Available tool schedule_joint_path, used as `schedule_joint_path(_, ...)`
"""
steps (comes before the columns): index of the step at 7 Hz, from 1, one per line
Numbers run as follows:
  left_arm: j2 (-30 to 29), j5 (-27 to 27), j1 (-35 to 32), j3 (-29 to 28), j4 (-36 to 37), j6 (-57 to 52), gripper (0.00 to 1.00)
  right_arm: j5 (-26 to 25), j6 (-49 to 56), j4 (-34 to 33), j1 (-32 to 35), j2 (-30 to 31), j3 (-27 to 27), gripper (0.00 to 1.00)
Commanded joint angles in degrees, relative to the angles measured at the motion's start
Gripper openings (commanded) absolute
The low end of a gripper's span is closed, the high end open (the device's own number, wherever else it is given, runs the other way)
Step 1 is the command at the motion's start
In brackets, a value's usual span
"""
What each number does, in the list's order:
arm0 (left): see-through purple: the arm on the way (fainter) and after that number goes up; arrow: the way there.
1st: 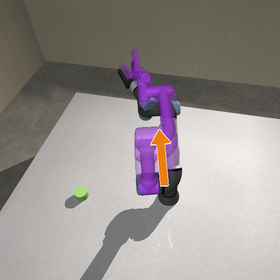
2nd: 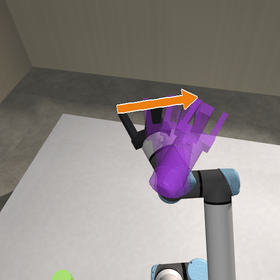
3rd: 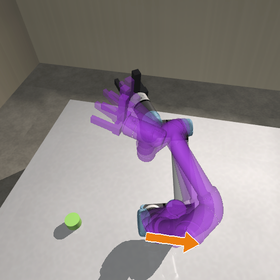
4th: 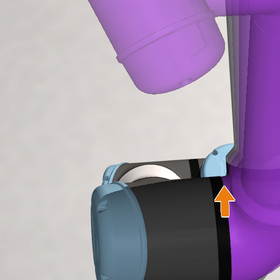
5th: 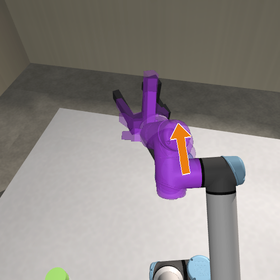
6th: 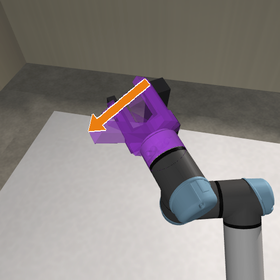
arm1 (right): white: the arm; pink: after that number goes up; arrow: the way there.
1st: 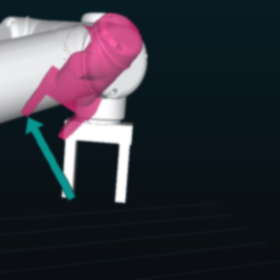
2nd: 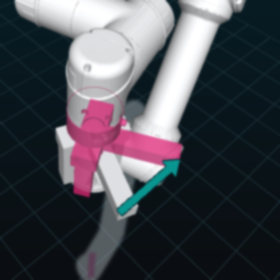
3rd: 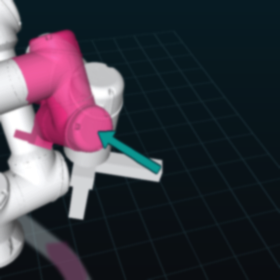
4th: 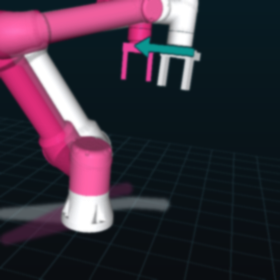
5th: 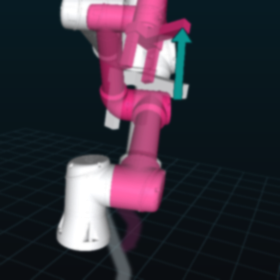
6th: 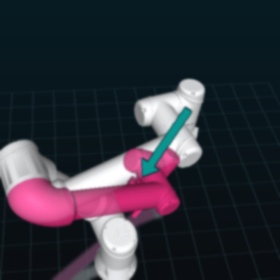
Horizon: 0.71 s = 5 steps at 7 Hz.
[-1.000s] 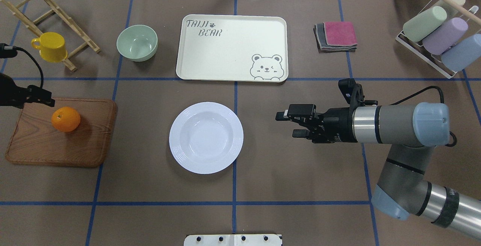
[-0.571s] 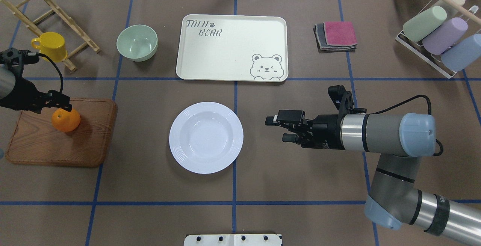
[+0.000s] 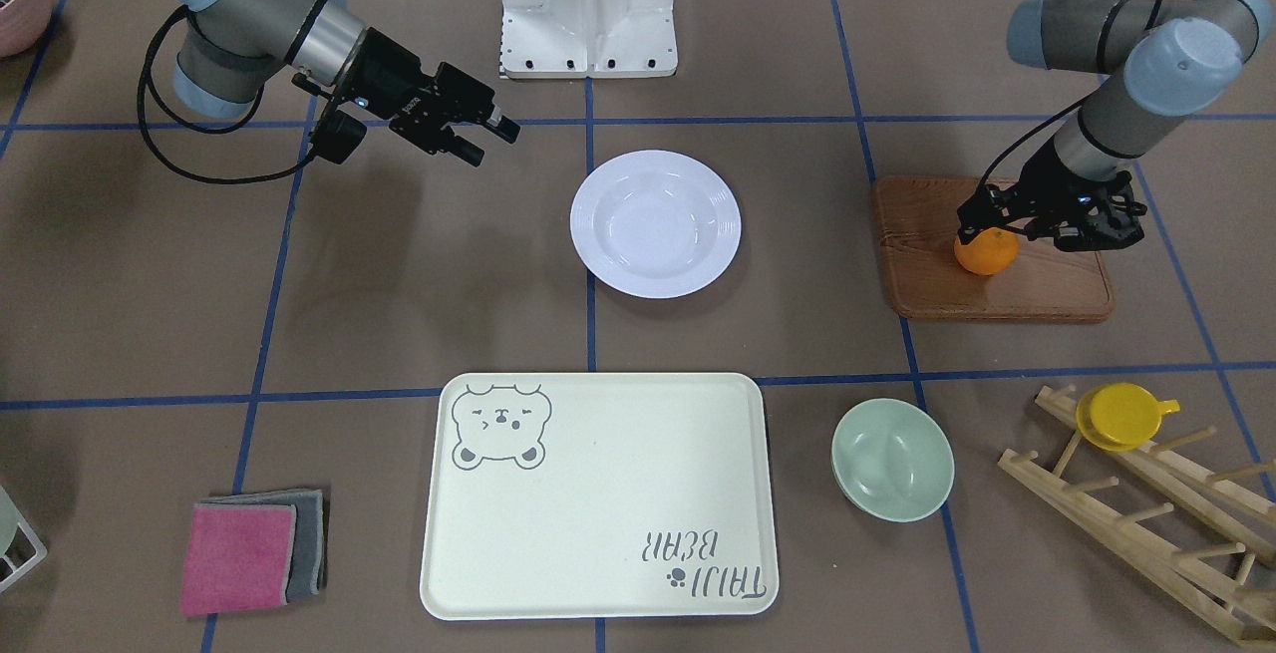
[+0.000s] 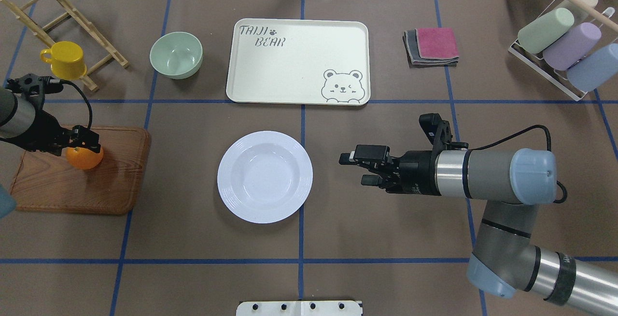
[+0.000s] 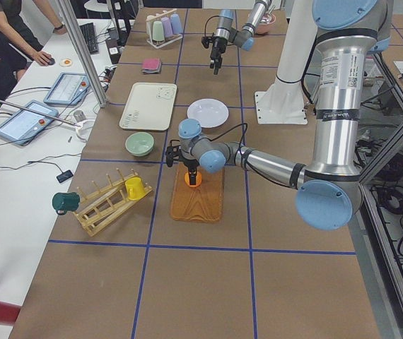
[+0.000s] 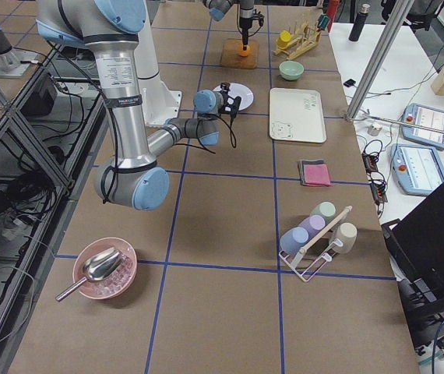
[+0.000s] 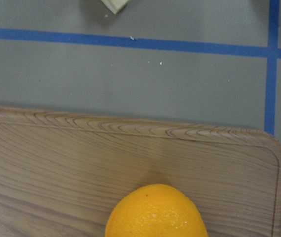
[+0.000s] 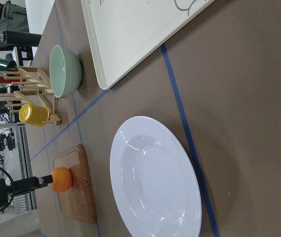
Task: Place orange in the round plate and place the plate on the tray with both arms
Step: 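Close the left gripper around the orange on the wooden board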
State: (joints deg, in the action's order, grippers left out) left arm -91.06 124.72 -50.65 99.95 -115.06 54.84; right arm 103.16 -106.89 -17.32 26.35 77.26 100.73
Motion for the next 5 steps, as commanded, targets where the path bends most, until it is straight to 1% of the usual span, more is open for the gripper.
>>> schedule_joint_path(1,-0.52,0.00,0.55,-1.86,-0.16,0.18,0.98,-0.50,0.01,0.00,-0.25,0.00,-0.01,1.00)
schedule_joint_path(2,-0.78,0.09,0.90,-1.86,-0.16,0.44,0.95,-1.29,0.01,0.00,-0.68,0.00,-0.01,1.00)
schedule_joint_path(3,-1.83,0.17,0.99,-2.04,0.01,1.66,0.83,-1.56,0.01,0.00,-0.77,0.00,-0.01,1.00)
schedule_joint_path(4,-2.53,0.35,1.16,-2.13,0.10,2.72,0.68,-1.65,0.10,0.00,-0.95,-0.09,-0.18,1.00)
schedule_joint_path(5,-2.98,0.61,1.17,-1.60,0.45,2.73,0.63,-2.60,0.27,0.17,-1.04,-0.35,-0.10,1.00)
